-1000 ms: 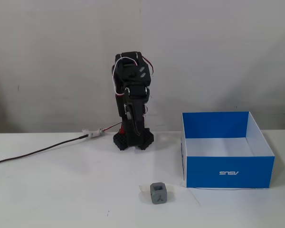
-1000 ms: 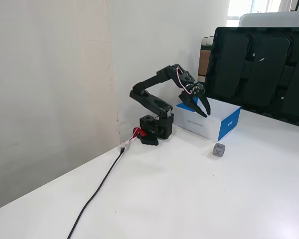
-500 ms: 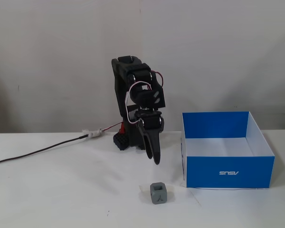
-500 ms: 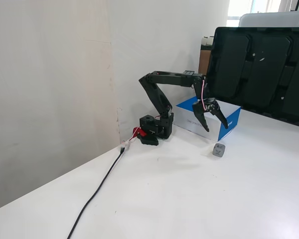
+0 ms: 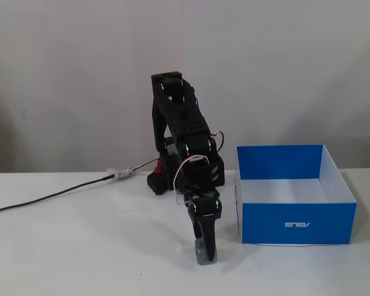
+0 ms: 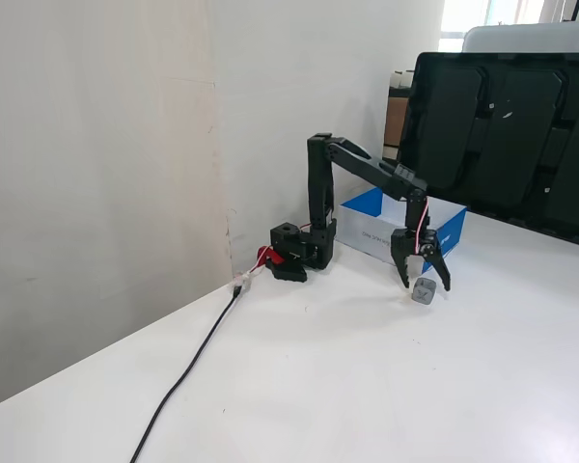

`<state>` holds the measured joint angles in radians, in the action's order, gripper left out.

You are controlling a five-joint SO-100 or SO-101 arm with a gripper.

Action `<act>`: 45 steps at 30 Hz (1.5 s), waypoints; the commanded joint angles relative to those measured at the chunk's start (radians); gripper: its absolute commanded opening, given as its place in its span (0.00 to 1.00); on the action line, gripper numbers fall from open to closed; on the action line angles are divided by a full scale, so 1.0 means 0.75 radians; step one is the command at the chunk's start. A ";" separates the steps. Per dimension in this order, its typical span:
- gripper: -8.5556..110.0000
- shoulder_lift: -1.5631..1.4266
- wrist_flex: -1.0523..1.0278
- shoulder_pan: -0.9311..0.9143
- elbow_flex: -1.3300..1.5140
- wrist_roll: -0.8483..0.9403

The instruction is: Pick the gray block and keep it in the box.

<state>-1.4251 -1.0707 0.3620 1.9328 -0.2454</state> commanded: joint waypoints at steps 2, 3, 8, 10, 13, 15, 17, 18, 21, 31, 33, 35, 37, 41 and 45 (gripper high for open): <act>0.34 0.055 0.018 -0.020 -0.141 -0.012; 0.31 0.078 0.018 -0.022 -0.164 -0.002; 0.07 0.098 0.051 -0.031 -0.180 0.000; 0.07 0.094 0.049 -0.041 -0.184 0.006; 0.07 -0.043 -0.037 -0.059 -0.202 0.006; 0.07 -0.198 -0.151 -0.067 -0.250 0.006; 0.07 -0.356 -0.243 -0.065 -0.278 0.006; 0.07 -0.427 -0.282 -0.061 -0.286 0.006; 0.07 -0.558 -0.421 0.014 -0.358 -0.008; 0.07 -0.888 -0.560 0.599 -0.380 -0.012; 0.07 -0.888 -0.556 0.710 -0.346 -0.012; 0.07 -0.890 -0.536 0.822 -0.319 -0.012; 0.07 -0.888 -0.493 0.918 -0.309 -0.012; 0.07 -0.863 -0.409 1.117 -0.250 0.000; 0.16 -0.826 -0.348 1.250 -0.145 -0.012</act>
<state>-2.0341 -1.3576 1.2763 1.8346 -0.2485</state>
